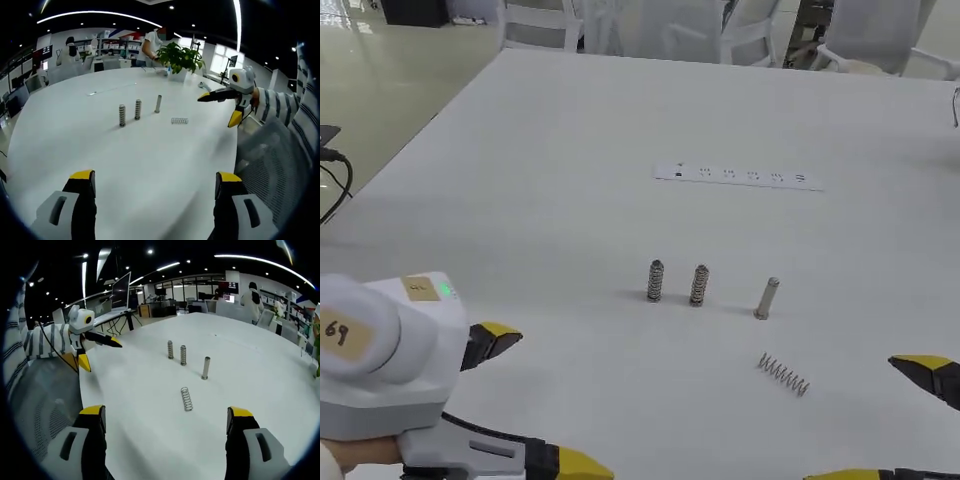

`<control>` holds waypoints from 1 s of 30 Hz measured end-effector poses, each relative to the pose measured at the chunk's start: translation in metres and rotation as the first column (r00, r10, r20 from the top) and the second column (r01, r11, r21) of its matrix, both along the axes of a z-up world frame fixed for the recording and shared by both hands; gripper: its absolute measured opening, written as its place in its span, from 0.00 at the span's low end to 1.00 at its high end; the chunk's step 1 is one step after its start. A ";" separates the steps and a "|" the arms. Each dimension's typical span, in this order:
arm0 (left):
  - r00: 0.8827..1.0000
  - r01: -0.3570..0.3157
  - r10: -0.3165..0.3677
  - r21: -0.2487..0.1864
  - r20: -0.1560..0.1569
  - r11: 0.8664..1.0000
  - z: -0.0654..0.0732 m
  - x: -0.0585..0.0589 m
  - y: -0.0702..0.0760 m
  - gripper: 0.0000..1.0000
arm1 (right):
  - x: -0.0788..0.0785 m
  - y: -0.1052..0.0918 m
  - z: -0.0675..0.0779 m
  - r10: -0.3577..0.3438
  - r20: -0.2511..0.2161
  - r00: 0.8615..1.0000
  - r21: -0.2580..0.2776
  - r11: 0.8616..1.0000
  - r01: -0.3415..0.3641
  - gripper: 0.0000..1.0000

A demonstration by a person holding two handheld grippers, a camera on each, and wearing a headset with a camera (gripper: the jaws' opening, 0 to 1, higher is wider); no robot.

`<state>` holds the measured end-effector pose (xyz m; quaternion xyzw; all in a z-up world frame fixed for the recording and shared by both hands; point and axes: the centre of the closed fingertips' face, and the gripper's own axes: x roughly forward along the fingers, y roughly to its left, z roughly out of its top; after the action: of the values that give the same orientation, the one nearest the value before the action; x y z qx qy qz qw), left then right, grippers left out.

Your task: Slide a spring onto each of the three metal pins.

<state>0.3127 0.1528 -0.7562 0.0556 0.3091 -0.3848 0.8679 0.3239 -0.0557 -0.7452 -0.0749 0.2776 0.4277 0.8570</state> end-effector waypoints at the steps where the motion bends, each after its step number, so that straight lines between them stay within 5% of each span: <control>1: 1.000 0.003 -0.003 0.001 -0.002 1.000 -0.001 0.000 -0.001 0.97 | 0.000 0.000 0.001 -0.001 0.000 1.000 0.004 1.000 0.001 1.00; 10: 0.996 0.090 -0.089 0.037 -0.014 0.995 -0.008 0.009 -0.024 0.95 | -0.002 0.000 0.003 -0.003 0.015 1.000 0.011 1.000 0.003 1.00; 18: 0.986 0.165 -0.166 0.067 0.006 0.984 -0.005 0.024 -0.041 0.94 | -0.004 -0.002 0.003 -0.019 0.013 1.000 0.012 1.000 0.019 1.00; 30: 0.961 0.273 -0.277 0.097 0.023 0.957 0.000 0.045 -0.062 0.89 | -0.008 -0.001 0.006 -0.033 0.026 0.999 0.012 0.999 0.032 0.99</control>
<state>0.3573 0.0907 -0.7558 0.1451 0.3001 -0.4859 0.8079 0.3155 -0.0571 -0.7390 -0.0712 0.2651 0.4143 0.8678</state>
